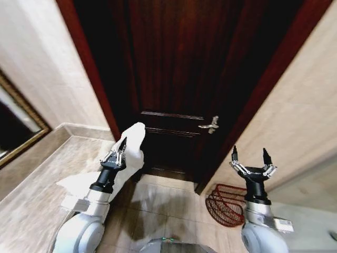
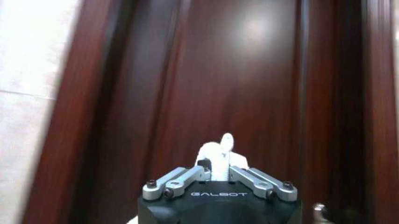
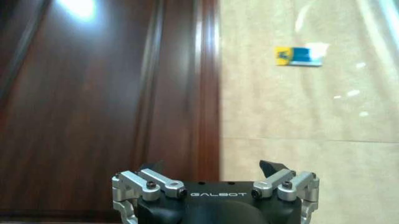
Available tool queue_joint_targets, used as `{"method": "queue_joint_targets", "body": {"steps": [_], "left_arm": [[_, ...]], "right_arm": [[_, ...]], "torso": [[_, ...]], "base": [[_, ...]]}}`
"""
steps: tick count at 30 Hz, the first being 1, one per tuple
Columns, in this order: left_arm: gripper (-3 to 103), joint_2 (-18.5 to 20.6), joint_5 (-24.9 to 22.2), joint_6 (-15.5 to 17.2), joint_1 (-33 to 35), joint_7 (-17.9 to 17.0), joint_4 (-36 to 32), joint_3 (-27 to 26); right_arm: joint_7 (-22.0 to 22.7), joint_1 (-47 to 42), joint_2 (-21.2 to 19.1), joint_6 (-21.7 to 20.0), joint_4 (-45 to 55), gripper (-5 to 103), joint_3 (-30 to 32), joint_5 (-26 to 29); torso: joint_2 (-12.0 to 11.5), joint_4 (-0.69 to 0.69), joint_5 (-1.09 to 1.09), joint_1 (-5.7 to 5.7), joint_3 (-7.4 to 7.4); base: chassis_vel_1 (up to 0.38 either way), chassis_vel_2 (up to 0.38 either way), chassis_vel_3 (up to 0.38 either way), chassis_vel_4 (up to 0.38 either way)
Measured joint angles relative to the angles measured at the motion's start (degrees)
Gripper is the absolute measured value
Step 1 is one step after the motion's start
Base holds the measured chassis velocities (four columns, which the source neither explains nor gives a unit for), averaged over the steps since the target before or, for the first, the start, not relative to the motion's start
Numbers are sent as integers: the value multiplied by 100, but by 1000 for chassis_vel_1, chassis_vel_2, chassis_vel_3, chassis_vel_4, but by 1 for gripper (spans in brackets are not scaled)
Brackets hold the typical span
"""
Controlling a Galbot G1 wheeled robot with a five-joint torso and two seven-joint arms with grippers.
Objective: Discard the used towel into the hamper.
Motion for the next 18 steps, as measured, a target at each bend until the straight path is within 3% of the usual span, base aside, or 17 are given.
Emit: {"method": "queue_joint_targets", "body": {"steps": [18], "left_arm": [[2,-83,27,-140,-6,-278,1,24]], "right_arm": [[73,1,-49,62,-59,100,67,86]], "torso": [[0,-2,0,0,0]], "base": [[-113,-116,-117,-114]]}}
